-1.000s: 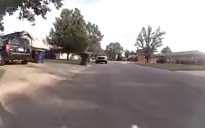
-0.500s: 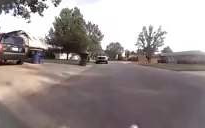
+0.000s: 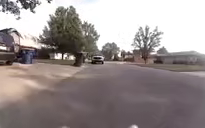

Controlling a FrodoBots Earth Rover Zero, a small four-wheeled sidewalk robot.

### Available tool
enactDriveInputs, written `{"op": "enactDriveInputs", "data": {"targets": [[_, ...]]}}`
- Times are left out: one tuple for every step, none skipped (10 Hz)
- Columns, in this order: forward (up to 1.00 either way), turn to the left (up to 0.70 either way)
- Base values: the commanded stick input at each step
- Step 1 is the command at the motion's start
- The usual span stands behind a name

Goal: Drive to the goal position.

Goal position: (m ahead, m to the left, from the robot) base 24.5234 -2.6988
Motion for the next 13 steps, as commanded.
{"op": "enactDriveInputs", "data": {"targets": [[1.0,0.0],[1.0,0.0],[1.0,0.0],[1.0,0.0],[1.0,0.0],[1.0,0.0],[1.0,0.0],[1.0,0.0],[1.0,0.0],[1.0,0.0],[1.0,0.0],[1.0,0.0],[1.0,0.0]]}}
